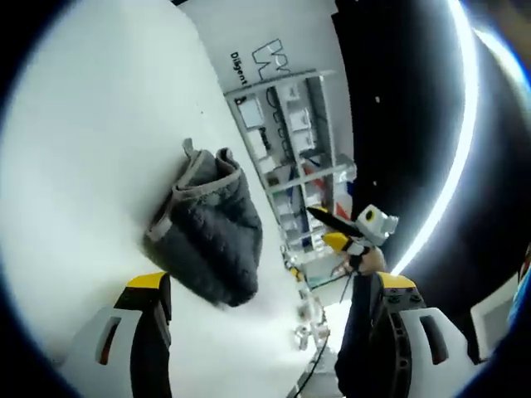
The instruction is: Open the folded towel by lifting each exposed corner and separating the folded layers until the towel lies flat within the target outline without major curled edges
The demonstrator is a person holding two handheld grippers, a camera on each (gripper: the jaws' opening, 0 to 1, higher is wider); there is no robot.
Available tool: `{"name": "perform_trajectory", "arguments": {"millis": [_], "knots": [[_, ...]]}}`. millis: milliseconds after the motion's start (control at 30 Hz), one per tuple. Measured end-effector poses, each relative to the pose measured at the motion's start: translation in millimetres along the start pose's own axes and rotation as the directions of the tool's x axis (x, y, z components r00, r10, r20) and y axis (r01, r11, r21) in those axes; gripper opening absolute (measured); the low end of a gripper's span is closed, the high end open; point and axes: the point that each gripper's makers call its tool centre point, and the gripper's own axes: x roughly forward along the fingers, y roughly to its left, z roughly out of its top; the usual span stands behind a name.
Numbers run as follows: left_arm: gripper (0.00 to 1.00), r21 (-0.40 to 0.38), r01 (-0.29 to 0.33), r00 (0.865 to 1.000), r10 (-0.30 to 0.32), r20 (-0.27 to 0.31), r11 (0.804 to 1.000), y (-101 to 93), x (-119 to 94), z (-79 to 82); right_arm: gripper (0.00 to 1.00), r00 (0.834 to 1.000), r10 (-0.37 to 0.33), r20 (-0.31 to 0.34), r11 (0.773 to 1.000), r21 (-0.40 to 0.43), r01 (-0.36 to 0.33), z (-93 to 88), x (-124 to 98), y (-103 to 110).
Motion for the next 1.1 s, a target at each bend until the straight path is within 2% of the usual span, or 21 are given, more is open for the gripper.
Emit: {"name": "perform_trajectory", "arguments": {"millis": [200, 333, 500, 533, 567, 633, 767, 833, 867, 933, 1000, 1033, 1100], "knots": [[0.96, -0.058, 0.011, 1.0, -0.01, 0.02, 0.998, -0.9, 4, 0.6, 0.73, 0.999, 0.029, -0.046, 1.0, -0.003, -0.03, 0.9, 12, 0], [0.96, -0.053, 0.007, 0.999, -0.006, 0.033, 0.999, 0.4, 6, -0.3, 0.71, 0.997, 0.048, -0.056, 0.999, -0.003, -0.048, 4.6, 18, 1], [0.96, -0.098, 0.018, 0.998, -0.012, 0.059, 0.995, -1.9, 6, 2.1, 0.66, 0.989, 0.119, -0.086, 0.993, 0.023, -0.117, 3.4, 30, 4], [0.95, -0.108, 0.027, 0.995, -0.017, 0.093, 0.994, -4.3, 5, 4.9, 0.66, 0.986, 0.135, -0.093, 0.991, 0.035, -0.132, 4.5, 33, 3], [0.96, -0.113, 0.032, 0.994, -0.02, 0.104, 0.993, -6.3, 5, 4.3, 0.66, 0.984, 0.151, -0.096, 0.988, 0.048, -0.147, 6.1, 36, 3], [0.97, -0.152, 0.051, 0.993, -0.034, 0.112, 0.987, -11.0, 5, 0.6, 0.67, 0.975, 0.191, -0.113, 0.981, 0.065, -0.184, 7.5, 40, 5], [0.97, -0.192, 0.054, 0.993, -0.032, 0.118, 0.98, -9.6, 5, -4.2, 0.67, 0.963, 0.22, -0.156, 0.975, 0.046, -0.215, 11.4, 47, 0], [0.98, -0.212, 0.068, 0.989, -0.038, 0.142, 0.975, -10.7, 4, -0.1, 0.67, 0.952, 0.251, -0.177, 0.968, 0.044, -0.247, 12.3, 48, 3], [0.98, -0.225, 0.086, 0.984, -0.047, 0.174, 0.97, -12.9, 3, 5.6, 0.68, 0.947, 0.258, -0.192, 0.966, 0.04, -0.255, 12.1, 48, 4], [0.99, -0.231, 0.101, 0.978, -0.054, 0.202, 0.968, -16.2, 0, 11.0, 0.69, 0.941, 0.256, -0.221, 0.966, 0.03, -0.255, 11.8, 48, 5], [0.99, -0.217, 0.115, 0.974, -0.067, 0.216, 0.969, -20.8, -2, 14.6, 0.68, 0.935, 0.258, -0.243, 0.965, 0.023, -0.26, 11.1, 47, 11], [0.99, -0.206, 0.122, 0.971, -0.074, 0.228, 0.971, -23.4, -3, 17.4, 0.68, 0.926, 0.273, -0.261, 0.96, 0.004, -0.281, 12.8, 44, 11], [0.99, -0.206, 0.131, 0.969, -0.081, 0.235, 0.97, -24.7, -4, 19.4, 0.67, 0.919, 0.28, -0.279, 0.956, 0.0, -0.292, 19.5, 38, 5]]}}
